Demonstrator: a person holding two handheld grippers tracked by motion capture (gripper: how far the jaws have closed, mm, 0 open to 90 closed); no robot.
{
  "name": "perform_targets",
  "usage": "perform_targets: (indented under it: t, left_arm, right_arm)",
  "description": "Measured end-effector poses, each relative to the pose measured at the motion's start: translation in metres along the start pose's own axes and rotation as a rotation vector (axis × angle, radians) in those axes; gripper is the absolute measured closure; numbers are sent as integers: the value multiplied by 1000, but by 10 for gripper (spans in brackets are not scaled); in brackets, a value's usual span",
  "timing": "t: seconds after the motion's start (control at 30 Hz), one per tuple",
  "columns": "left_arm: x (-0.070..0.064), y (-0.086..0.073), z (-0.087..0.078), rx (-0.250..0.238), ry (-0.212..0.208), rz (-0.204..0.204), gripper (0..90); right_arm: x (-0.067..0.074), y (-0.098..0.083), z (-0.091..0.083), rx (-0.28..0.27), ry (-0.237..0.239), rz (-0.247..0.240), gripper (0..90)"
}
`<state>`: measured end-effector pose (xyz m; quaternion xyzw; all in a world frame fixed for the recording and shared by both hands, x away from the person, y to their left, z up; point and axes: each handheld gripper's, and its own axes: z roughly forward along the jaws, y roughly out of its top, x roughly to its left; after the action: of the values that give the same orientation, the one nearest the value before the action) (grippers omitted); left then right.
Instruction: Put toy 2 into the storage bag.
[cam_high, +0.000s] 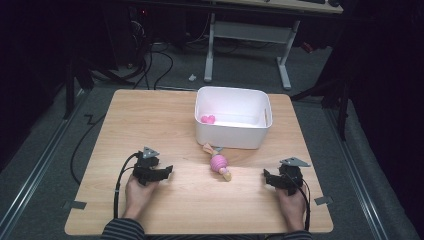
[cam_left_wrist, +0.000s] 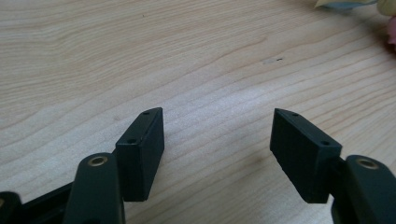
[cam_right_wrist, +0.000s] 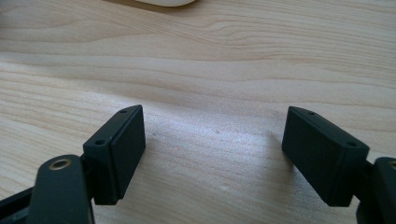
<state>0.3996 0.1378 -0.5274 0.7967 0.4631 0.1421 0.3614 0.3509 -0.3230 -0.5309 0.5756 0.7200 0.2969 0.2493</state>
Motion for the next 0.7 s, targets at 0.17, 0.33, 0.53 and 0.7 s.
perform_targets:
  t: [0.17, 0.33, 0.53, 0.7]
  left_arm:
    - [-3, -3, 2, -17, 36, 36, 350]
    - [-8, -7, 6, -49, 72, 65, 299]
    - [-9, -7, 6, -47, 72, 64, 288]
    - [-9, -8, 5, -45, 72, 63, 280]
  right_arm:
    - [0, 0, 0, -1, 0, -2, 215]
    - [0, 0, 0, -1, -1, -4, 215]
    - [0, 0, 0, -2, 2, -7, 216]
    - [1, 0, -1, -5, 31, -28, 267]
